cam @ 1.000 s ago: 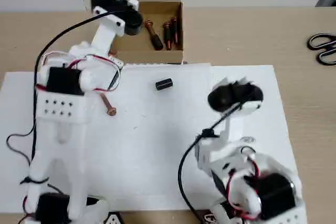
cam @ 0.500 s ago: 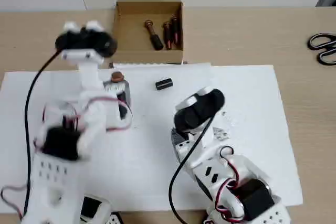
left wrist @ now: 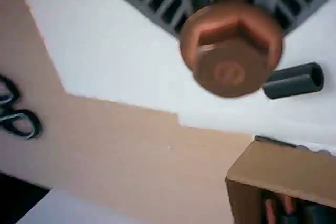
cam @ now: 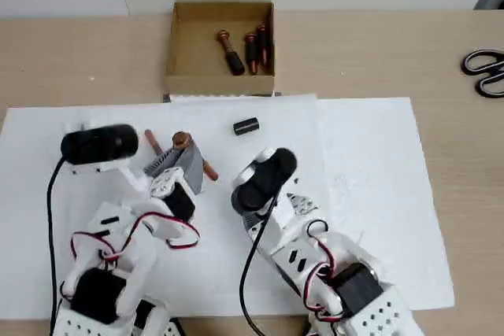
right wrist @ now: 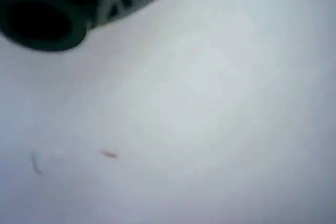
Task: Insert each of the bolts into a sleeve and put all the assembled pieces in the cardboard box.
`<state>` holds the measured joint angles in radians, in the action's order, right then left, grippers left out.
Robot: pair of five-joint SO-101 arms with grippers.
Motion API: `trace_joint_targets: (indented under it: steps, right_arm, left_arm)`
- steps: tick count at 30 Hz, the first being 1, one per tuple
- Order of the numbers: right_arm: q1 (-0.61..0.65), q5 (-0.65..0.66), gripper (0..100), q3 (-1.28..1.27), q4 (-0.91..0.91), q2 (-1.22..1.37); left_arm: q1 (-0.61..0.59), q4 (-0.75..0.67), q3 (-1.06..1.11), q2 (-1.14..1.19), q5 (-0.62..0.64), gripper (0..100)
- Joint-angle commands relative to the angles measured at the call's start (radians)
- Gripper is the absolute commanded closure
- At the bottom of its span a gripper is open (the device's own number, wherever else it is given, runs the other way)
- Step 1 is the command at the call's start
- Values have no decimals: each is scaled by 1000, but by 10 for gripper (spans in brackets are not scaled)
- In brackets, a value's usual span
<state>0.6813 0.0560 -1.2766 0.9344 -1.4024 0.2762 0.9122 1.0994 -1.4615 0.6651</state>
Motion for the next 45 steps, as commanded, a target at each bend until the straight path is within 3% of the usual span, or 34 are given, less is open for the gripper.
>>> trace_joint_targets:
  steps: [1, 11, 18, 39, 45]
  right_arm:
    - [5, 34, 995, -12, -94, -13]
    - [5, 109, 995, -75, -160, -13]
    - [77, 126, 995, -97, -236, -13]
    - [88, 124, 995, -34, -237, -13]
    - [150, 123, 995, -37, -228, -13]
  left_arm:
    - [5, 32, -5, -35, 34, 994]
    - [8, 89, -45, -38, 38, 994]
    - [109, 94, -58, -38, 38, 994]
    - [114, 143, -44, -38, 61, 994]
    - [112, 138, -36, -38, 80, 994]
